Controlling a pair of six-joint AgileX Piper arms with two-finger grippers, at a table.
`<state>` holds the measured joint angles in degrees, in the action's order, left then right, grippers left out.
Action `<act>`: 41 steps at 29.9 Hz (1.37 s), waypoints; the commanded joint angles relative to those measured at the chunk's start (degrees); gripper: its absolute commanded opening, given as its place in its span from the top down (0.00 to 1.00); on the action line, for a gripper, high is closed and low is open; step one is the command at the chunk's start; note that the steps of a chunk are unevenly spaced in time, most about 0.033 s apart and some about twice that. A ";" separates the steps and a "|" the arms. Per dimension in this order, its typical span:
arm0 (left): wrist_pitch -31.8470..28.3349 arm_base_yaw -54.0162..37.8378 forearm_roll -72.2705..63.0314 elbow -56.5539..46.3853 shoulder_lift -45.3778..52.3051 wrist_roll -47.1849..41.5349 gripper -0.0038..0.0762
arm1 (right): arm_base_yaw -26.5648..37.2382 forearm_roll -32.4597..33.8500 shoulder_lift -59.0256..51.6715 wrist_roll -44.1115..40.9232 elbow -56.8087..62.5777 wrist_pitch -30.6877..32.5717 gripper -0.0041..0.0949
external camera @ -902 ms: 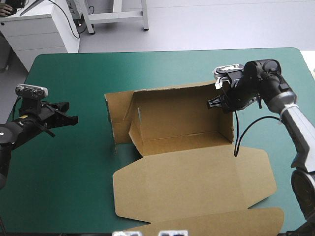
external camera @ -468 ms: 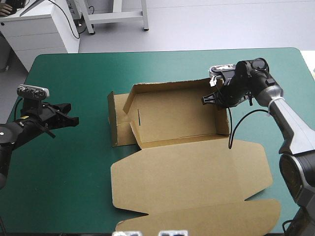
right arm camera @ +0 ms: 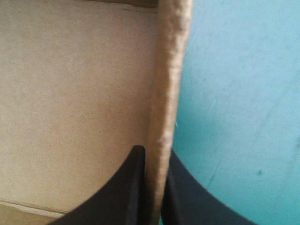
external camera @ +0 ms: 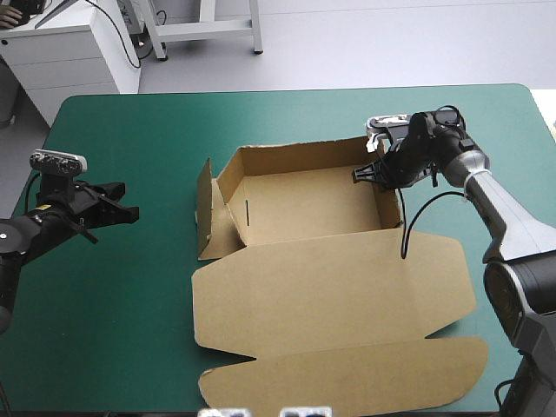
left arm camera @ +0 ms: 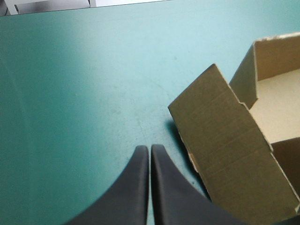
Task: Fold the box
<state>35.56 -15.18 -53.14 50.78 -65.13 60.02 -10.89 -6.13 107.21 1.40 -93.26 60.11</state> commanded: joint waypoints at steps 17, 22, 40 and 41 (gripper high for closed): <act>-3.04 0.10 -2.70 1.57 1.06 0.27 0.95 | -0.01 -0.52 -2.67 -2.79 -10.13 11.65 0.34; -3.03 0.10 -2.70 1.57 1.06 0.27 0.95 | -0.01 -2.70 -3.86 -3.05 -3.77 11.65 0.34; -3.03 0.10 -2.70 1.57 0.97 -0.13 0.95 | -0.01 -3.36 -4.23 2.11 4.65 11.01 0.68; -3.03 0.10 -2.70 1.57 0.97 -0.03 0.95 | -0.01 -3.68 -4.23 2.93 4.65 11.01 0.76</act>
<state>34.22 -15.18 -53.20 50.78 -65.18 60.20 -10.89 -9.00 106.23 2.13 -87.56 70.19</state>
